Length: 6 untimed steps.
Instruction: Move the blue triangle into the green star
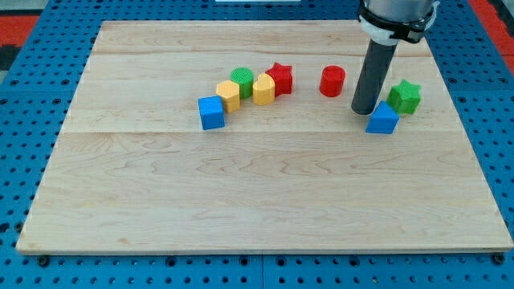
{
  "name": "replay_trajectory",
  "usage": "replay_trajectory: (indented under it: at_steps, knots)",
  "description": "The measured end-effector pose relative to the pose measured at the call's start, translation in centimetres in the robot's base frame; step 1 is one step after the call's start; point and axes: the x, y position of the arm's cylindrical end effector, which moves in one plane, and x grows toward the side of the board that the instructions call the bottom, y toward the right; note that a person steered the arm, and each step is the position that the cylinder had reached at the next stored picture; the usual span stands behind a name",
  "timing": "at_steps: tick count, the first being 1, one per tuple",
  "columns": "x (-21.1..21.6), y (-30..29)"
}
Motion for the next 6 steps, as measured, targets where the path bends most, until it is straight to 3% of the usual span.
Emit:
replay_trajectory:
  at_steps: [1,2,3,5,6]
  knots:
    - [0.2,0.0]
    - [4.6,-0.4]
    - [6.1,-0.1]
    - [1.8,3.9]
    - [1.8,3.7]
